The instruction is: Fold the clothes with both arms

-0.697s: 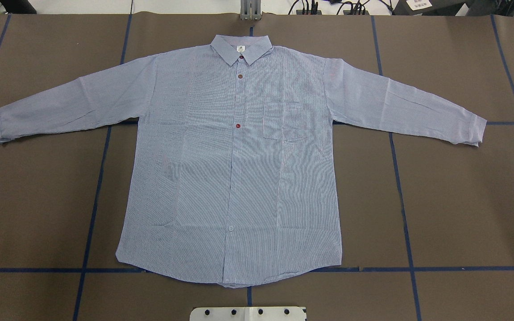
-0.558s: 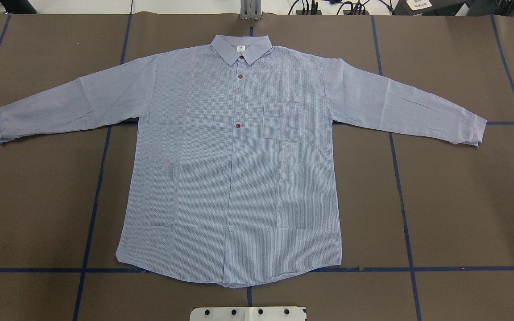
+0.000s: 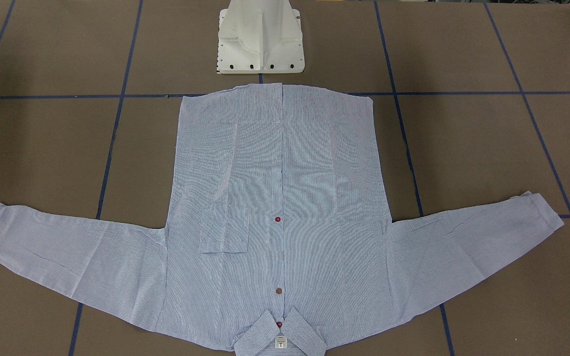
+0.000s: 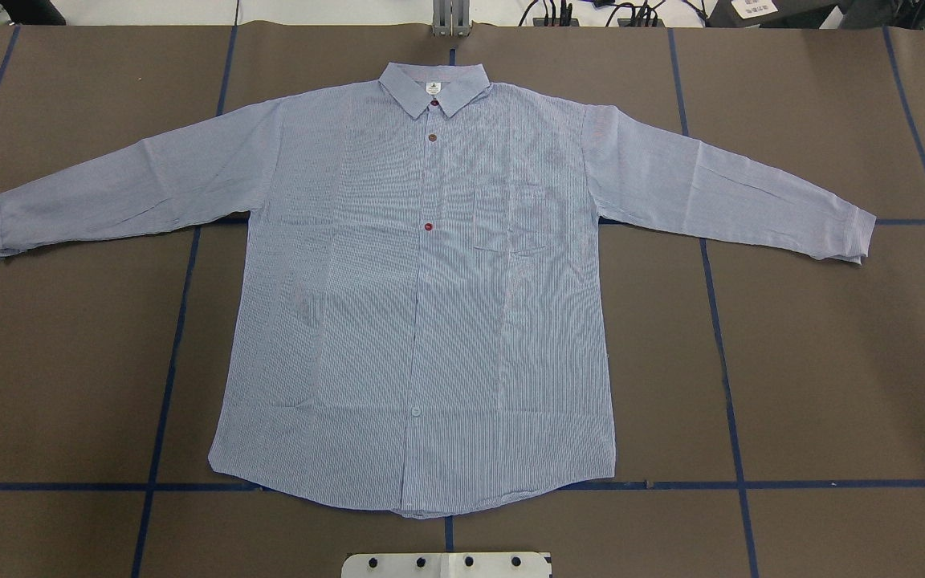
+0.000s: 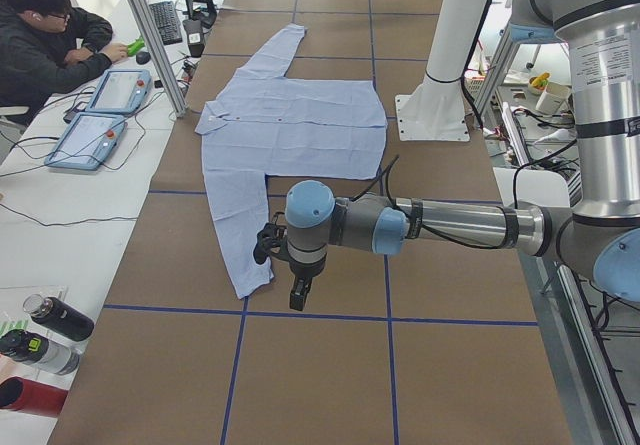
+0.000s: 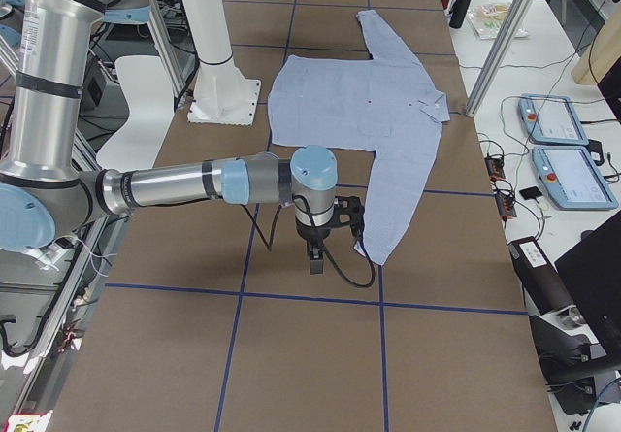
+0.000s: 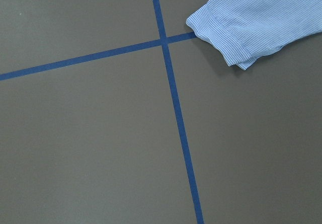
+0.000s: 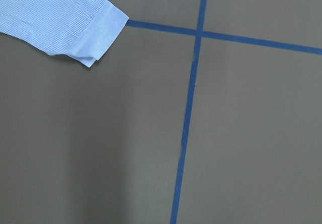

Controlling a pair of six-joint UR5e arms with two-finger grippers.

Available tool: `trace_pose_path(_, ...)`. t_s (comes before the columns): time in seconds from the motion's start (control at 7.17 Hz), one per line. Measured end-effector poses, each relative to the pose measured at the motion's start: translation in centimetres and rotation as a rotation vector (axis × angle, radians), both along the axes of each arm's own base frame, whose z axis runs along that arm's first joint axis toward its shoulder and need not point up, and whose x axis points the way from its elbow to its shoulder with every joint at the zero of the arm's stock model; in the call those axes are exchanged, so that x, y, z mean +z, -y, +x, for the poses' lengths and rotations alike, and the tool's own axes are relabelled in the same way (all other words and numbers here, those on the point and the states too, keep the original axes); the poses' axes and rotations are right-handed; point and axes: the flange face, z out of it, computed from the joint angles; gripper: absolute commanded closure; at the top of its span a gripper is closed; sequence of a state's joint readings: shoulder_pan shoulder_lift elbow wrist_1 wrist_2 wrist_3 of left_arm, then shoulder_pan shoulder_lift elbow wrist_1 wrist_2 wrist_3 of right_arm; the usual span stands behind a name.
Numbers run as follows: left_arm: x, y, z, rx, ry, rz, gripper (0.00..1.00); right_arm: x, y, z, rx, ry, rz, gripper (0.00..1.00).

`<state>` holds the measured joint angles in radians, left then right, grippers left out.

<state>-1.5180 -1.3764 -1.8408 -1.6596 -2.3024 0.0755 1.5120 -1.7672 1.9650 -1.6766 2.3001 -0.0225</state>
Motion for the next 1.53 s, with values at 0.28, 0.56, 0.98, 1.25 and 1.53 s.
trace_pose_path(0.28, -2.2, 2.4, 0.2, -0.011, -0.007, 0.045, 0.0, -2.0, 4.3, -2.5, -0.006, 0.01, 0.024, 0.0)
trace_pose_path(0.56, -6.4, 6.7, 0.4, -0.013, -0.014, 0.182, 0.0, -0.6, 8.6, -8.1, 0.033, 0.044, 0.045, 0.0)
trace_pose_path(0.98, -9.1, 8.8, 0.5, -0.055, -0.027, 0.249, 0.0, 4.1, 10.9, -16.7, 0.193, 0.143, 0.03, 0.3)
trace_pose_path(1.25, -9.7, 8.9, 0.5, -0.065, -0.031, 0.253, 0.0, 5.1, 11.1, -18.6, 0.253, 0.149, -0.014, 0.34)
trace_pose_path(1.53, -9.9, 8.9, 0.5, -0.067, -0.033, 0.254, 0.0, 6.3, 11.4, -19.3, 0.266, 0.131, -0.034, 0.36)
